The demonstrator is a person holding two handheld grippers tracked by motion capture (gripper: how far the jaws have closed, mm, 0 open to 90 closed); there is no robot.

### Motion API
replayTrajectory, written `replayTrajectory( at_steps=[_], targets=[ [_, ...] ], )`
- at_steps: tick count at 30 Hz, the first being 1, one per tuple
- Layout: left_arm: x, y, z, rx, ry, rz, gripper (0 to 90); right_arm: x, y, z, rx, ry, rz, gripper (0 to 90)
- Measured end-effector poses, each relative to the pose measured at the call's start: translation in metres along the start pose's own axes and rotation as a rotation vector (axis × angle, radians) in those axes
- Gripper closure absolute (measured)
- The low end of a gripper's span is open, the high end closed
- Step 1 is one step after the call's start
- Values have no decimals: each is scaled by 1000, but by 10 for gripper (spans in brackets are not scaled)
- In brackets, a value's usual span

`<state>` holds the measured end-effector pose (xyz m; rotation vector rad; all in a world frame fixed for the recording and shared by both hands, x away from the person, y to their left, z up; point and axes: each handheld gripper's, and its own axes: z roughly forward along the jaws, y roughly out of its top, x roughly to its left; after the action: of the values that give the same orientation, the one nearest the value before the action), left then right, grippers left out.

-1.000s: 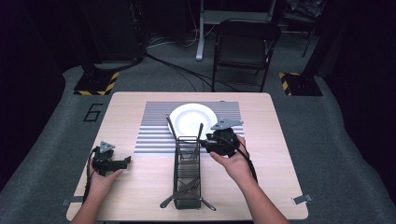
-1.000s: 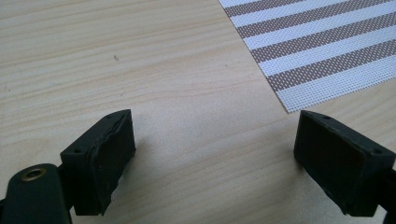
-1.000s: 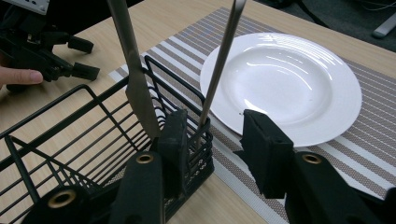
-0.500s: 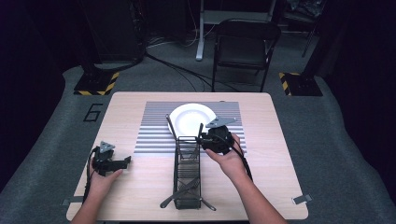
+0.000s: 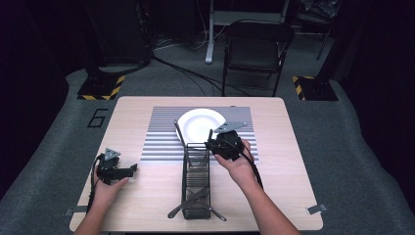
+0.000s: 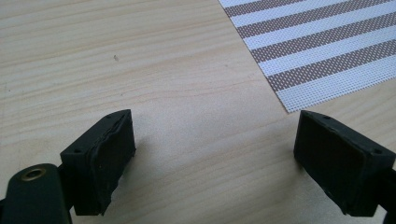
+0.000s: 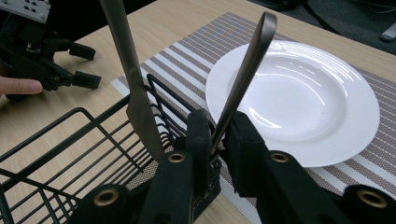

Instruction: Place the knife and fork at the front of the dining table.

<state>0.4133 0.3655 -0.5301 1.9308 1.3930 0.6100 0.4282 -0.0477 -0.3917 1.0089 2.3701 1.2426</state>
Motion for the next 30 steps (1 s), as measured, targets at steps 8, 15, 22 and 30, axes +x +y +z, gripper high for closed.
replayTrajectory(
  at_steps=[8, 15, 22, 30],
  targets=[
    [0, 0, 0, 0, 0, 0, 123, 10, -2, -4, -26, -17, -31, 845],
    [0, 0, 0, 0, 0, 0, 123, 17, -3, 0, -18, -11, -47, 859],
    [0, 0, 0, 0, 0, 0, 123, 17, -4, 4, -2, -14, -51, 860],
    [0, 0, 0, 0, 0, 0, 123, 24, -7, 13, 31, -30, -90, 862]
  ],
)
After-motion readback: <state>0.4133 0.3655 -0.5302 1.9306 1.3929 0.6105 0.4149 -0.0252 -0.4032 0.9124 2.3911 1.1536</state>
